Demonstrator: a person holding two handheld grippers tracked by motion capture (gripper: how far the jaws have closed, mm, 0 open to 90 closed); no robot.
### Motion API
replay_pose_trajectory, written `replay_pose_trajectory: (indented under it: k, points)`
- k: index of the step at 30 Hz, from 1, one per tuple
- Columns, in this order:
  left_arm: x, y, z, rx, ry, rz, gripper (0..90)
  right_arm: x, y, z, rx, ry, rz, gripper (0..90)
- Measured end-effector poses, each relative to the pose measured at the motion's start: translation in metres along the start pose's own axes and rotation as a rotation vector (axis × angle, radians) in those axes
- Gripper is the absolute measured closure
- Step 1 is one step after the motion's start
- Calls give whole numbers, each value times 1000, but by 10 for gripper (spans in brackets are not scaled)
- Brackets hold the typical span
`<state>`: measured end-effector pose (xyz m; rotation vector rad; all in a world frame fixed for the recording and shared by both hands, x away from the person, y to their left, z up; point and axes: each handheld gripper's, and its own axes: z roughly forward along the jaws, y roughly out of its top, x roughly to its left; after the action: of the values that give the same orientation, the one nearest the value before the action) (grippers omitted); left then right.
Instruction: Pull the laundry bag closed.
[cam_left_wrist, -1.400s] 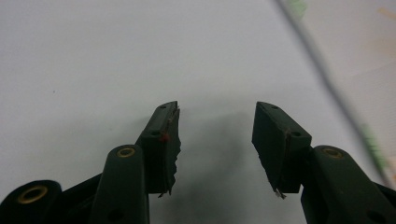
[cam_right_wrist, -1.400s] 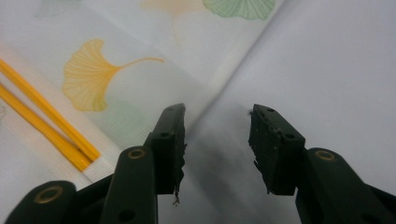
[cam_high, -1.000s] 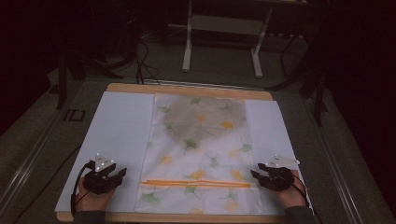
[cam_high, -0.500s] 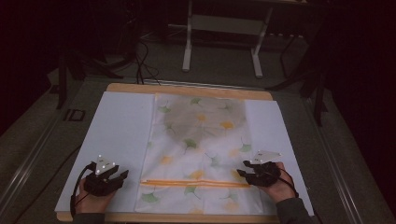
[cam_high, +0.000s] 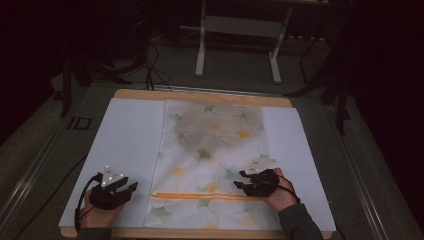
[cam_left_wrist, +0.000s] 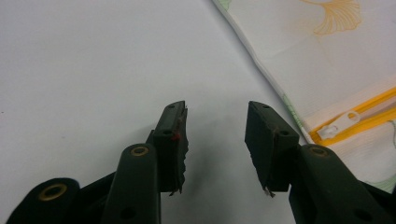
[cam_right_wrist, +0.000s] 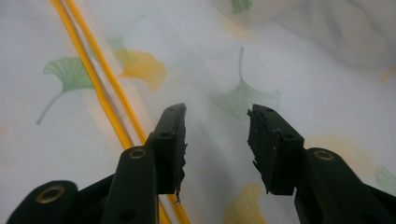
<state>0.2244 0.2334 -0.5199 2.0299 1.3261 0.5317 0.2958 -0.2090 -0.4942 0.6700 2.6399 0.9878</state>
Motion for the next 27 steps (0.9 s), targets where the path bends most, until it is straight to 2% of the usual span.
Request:
replay_pose_trajectory:
  k: [20, 27]
  points:
    - [-1, 0, 2, 25, -21, 16, 565, 28, 37, 27, -11, 97, -93, 575]
    - [-1, 0, 3, 34, -22, 19, 565, 34, 47, 36, -19, 118, -107, 579]
